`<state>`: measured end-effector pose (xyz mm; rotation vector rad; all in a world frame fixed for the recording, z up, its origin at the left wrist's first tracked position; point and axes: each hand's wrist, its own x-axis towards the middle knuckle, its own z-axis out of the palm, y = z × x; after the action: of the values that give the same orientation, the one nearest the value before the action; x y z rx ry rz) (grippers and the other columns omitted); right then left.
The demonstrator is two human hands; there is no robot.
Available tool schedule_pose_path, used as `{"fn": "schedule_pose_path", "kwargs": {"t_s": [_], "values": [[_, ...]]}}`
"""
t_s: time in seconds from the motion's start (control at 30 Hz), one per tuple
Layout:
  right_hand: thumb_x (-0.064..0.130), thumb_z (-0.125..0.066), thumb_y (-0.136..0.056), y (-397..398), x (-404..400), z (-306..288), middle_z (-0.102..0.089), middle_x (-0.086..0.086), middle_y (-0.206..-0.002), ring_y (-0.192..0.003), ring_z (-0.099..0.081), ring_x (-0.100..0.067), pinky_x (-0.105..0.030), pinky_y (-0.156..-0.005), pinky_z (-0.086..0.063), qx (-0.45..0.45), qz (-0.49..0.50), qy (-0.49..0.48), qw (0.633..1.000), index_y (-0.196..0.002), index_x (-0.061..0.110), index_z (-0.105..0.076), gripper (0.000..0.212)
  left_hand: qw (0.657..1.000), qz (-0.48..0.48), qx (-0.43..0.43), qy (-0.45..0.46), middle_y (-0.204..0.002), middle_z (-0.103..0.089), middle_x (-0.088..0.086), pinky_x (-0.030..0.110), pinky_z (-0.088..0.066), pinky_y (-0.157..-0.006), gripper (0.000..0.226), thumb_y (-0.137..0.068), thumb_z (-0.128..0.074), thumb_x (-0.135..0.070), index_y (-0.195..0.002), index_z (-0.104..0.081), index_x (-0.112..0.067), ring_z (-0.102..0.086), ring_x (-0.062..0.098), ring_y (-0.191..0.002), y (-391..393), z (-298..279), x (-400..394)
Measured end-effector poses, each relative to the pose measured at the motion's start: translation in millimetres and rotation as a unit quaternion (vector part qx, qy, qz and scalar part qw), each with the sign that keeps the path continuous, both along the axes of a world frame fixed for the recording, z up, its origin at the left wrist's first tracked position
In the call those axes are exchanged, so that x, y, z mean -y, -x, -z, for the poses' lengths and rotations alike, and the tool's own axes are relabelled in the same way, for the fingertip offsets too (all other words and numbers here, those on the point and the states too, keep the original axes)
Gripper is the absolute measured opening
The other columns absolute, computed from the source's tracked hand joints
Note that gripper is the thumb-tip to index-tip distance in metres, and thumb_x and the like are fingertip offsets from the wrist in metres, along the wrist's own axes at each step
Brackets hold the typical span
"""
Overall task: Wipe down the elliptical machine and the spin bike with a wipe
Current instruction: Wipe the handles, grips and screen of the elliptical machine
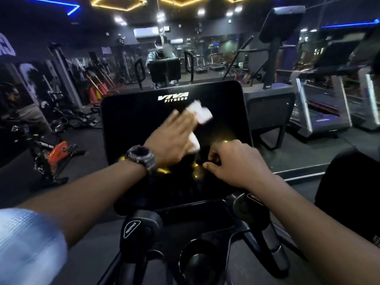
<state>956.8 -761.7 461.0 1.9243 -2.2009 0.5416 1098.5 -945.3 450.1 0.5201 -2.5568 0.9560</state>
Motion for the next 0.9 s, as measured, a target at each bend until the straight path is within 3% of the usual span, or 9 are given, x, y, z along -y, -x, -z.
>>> {"fn": "schedule_pose_path", "kwargs": {"t_s": [0.17,0.37,0.47,0.53,0.6,0.67,0.7,0.77,0.9], "values": [[0.053,-0.054,-0.093,5,-21,2,-0.065,0.008,-0.086,-0.074,-0.058,-0.015,-0.028,-0.058,-0.042,0.023,0.038,0.037,0.998,-0.097,0.032,-0.066,0.025,0.932,0.238,0.268,0.056,-0.154,-0.025,0.008,0.048,-0.020,-0.118,0.060,-0.101,-0.035,-0.042,-0.148,-0.027,-0.008,-0.014,0.022,-0.145,-7,43,-15],[0.050,-0.053,-0.095,-4,-21,-2,-0.067,0.005,-0.084,-0.071,-0.061,-0.018,-0.027,-0.054,-0.042,-0.002,0.035,0.048,0.998,-0.098,0.028,-0.067,0.027,0.999,-0.025,0.002,0.028,-0.159,-0.015,0.012,0.046,-0.007,-0.120,0.066,-0.098,-0.017,-0.045,-0.151,-0.016,-0.006,-0.010,0.024,-0.148,39,-27,6],[0.048,-0.052,-0.095,-7,-22,-2,-0.067,0.003,-0.086,-0.076,-0.064,-0.022,-0.029,-0.056,-0.043,-0.019,0.051,0.055,0.997,-0.097,0.025,-0.066,0.027,1.000,0.000,-0.020,-0.020,-0.157,-0.021,0.015,0.043,-0.006,-0.120,0.066,-0.095,-0.026,-0.041,-0.149,-0.022,-0.003,-0.014,0.028,-0.146,72,-21,-12],[0.045,-0.051,-0.094,-6,-24,-3,-0.068,0.001,-0.089,-0.080,-0.065,-0.026,-0.030,-0.057,-0.041,-0.027,0.064,0.072,0.995,-0.097,0.025,-0.066,0.026,0.981,0.141,0.095,-0.096,-0.140,-0.049,0.007,0.037,-0.030,-0.114,0.049,-0.090,-0.046,-0.030,-0.134,-0.050,-0.008,-0.045,0.020,-0.128,77,5,-30],[0.041,-0.051,-0.093,-7,-26,-3,-0.066,0.002,-0.087,-0.078,-0.065,-0.026,-0.030,-0.056,-0.040,-0.024,0.059,0.085,0.994,-0.096,0.026,-0.067,0.022,0.935,0.240,0.211,-0.151,-0.092,-0.069,-0.003,0.028,-0.055,-0.078,0.024,-0.083,-0.050,-0.020,-0.090,-0.072,-0.013,-0.061,0.012,-0.082,65,20,-58],[0.041,-0.050,-0.094,-7,-27,-3,-0.066,0.003,-0.086,-0.078,-0.065,-0.025,-0.030,-0.056,-0.043,-0.019,0.047,0.093,0.994,-0.098,0.026,-0.067,0.023,0.923,0.252,0.247,-0.154,-0.073,-0.064,-0.006,0.006,-0.047,-0.073,0.029,-0.084,-0.046,-0.021,-0.079,-0.073,-0.012,-0.054,0.005,-0.068,63,17,-59],[0.042,-0.049,-0.095,-7,-26,-3,-0.066,0.001,-0.089,-0.079,-0.065,-0.025,-0.031,-0.058,-0.044,-0.017,0.046,0.096,0.994,-0.101,0.026,-0.067,0.025,0.936,0.246,0.223,-0.120,-0.086,-0.067,-0.004,-0.001,-0.034,-0.090,0.032,-0.089,-0.045,-0.023,-0.094,-0.072,-0.007,-0.052,0.000,-0.082,69,11,-49],[0.044,-0.049,-0.095,-8,-25,-3,-0.067,-0.002,-0.093,-0.082,-0.066,-0.027,-0.033,-0.061,-0.045,-0.015,0.045,0.096,0.994,-0.102,0.025,-0.067,0.027,0.970,0.211,0.120,-0.009,-0.137,-0.054,0.008,0.027,-0.014,-0.118,0.050,-0.096,-0.036,-0.033,-0.135,-0.050,-0.004,-0.041,0.013,-0.131,90,-4,-18],[0.047,-0.048,-0.095,-9,-24,-5,-0.066,0.002,-0.090,-0.081,-0.066,-0.025,-0.033,-0.061,-0.048,-0.021,0.042,0.088,0.995,-0.096,0.026,-0.065,0.027,1.000,0.003,0.012,0.000,-0.160,-0.011,0.011,0.045,-0.004,-0.120,0.060,-0.100,-0.025,-0.035,-0.151,-0.015,-0.006,-0.007,0.024,-0.148,116,-51,3]]}}
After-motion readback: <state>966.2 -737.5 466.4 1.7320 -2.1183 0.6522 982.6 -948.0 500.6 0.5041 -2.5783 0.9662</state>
